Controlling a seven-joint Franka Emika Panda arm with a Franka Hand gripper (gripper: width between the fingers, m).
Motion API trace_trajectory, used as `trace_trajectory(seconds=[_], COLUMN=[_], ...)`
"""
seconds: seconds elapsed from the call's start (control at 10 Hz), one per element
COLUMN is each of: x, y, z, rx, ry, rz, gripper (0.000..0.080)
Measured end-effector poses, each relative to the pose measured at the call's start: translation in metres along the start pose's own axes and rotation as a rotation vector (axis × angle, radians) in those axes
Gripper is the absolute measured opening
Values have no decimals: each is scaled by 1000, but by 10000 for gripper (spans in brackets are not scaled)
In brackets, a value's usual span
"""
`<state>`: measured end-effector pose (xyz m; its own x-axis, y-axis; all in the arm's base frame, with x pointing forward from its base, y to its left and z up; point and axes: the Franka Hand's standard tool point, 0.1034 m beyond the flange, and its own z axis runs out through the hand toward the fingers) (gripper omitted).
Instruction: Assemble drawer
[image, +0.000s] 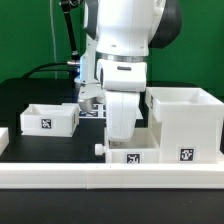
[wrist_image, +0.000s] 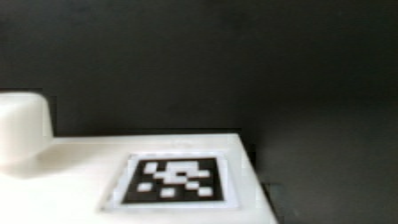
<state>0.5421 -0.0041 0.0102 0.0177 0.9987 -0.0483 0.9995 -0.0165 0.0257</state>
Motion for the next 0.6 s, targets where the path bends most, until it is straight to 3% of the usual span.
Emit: trace_trajectory(seconds=[0.6], x=[5], y=[1], z=[0], rx=[0], ry=[0], rz=[-4], gripper=[42])
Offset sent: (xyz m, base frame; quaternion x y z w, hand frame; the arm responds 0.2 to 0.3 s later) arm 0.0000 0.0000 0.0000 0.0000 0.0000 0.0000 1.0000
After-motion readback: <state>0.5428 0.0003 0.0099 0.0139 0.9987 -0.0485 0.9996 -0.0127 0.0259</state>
